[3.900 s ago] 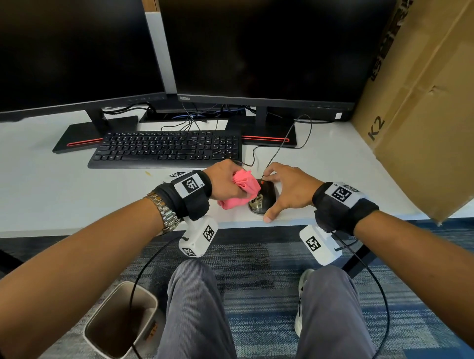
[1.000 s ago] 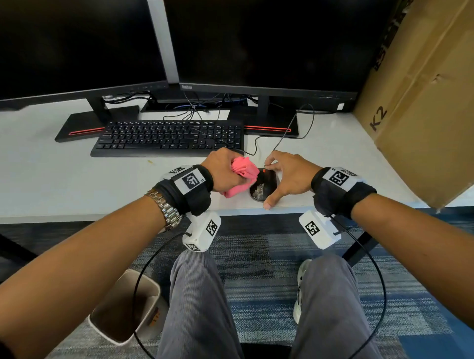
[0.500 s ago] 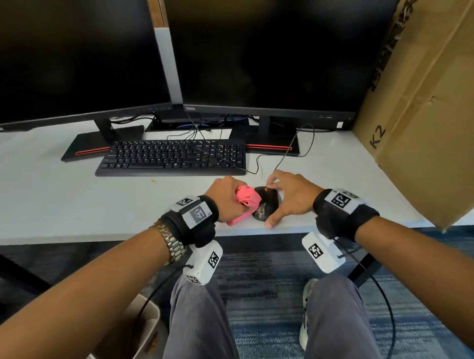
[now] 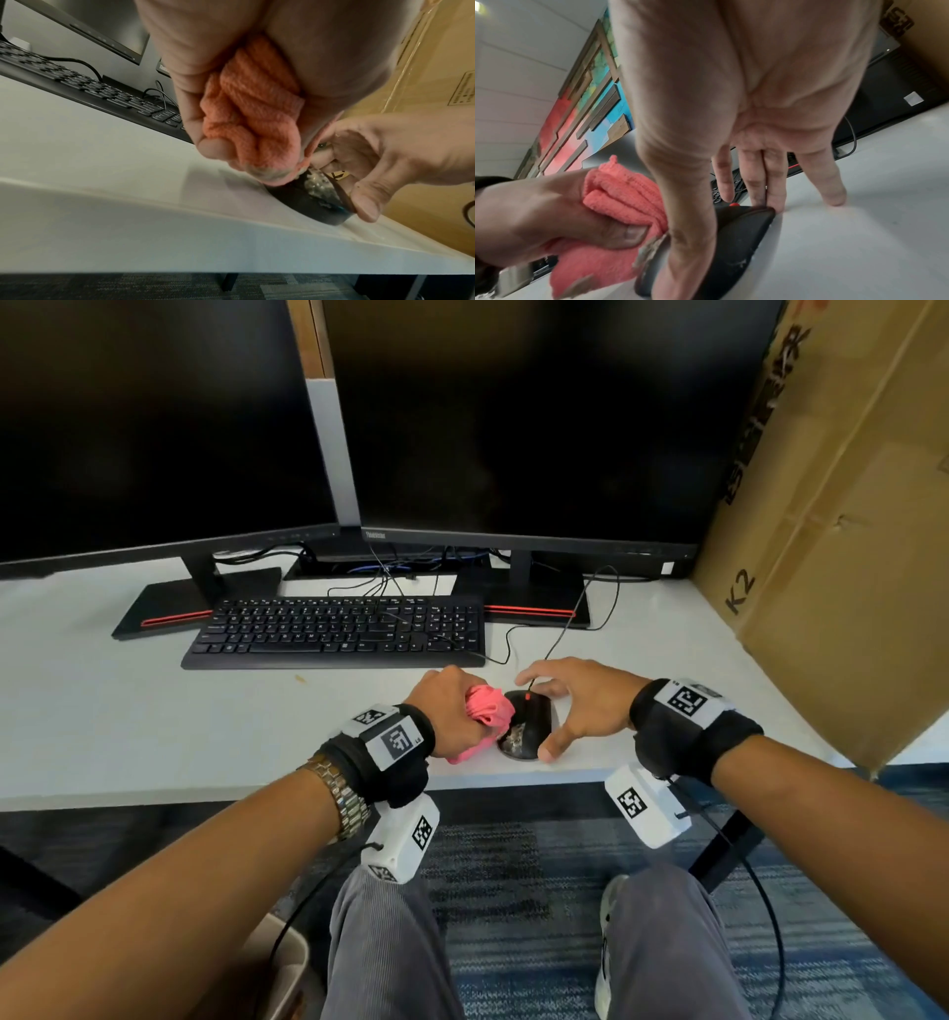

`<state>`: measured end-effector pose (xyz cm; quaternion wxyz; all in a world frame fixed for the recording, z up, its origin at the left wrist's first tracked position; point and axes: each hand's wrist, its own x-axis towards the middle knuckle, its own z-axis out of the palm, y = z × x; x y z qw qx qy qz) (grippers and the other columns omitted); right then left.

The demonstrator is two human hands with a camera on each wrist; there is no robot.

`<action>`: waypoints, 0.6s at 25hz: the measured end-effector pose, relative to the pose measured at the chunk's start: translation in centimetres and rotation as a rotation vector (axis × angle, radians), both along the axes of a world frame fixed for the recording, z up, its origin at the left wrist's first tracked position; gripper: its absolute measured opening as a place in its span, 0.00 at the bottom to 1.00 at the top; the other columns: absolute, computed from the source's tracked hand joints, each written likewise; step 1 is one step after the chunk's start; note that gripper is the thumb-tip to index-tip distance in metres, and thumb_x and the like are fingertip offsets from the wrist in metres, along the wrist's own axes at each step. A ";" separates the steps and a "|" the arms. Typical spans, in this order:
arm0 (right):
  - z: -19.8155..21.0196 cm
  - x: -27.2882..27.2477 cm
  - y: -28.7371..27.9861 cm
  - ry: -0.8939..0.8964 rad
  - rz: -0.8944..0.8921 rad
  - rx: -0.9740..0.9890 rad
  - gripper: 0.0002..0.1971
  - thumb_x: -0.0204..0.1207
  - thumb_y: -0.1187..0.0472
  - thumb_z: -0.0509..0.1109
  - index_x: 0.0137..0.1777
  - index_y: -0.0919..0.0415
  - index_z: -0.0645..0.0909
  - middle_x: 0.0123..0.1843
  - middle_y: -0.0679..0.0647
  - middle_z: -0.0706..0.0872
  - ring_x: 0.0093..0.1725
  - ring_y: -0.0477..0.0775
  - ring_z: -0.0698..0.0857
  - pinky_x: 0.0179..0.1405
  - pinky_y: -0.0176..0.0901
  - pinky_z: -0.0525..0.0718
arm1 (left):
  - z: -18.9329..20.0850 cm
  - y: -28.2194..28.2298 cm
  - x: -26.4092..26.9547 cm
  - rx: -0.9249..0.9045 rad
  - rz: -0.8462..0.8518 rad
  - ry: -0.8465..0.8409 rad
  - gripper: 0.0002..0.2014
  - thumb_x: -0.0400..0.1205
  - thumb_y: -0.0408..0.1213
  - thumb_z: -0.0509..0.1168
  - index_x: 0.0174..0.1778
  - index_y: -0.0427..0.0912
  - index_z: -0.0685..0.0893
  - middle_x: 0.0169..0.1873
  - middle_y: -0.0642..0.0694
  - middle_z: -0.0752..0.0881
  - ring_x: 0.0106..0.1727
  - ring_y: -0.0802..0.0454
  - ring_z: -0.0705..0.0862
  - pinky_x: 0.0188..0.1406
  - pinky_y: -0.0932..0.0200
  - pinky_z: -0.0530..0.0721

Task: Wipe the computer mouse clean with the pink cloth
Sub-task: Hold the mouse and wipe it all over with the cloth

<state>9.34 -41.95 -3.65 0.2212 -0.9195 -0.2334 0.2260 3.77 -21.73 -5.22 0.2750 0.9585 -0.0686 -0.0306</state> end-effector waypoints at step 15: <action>-0.7 0.3 0.1 -0.195 -0.008 -0.078 0.37 0.64 0.57 0.86 0.75 0.54 0.79 0.72 0.53 0.82 0.72 0.55 0.80 0.72 0.52 0.78 | 0.8 2.8 0.5 -0.137 0.082 0.016 0.06 0.75 0.34 0.69 0.44 0.37 0.87 0.37 0.39 0.90 0.35 0.50 0.85 0.32 0.63 0.82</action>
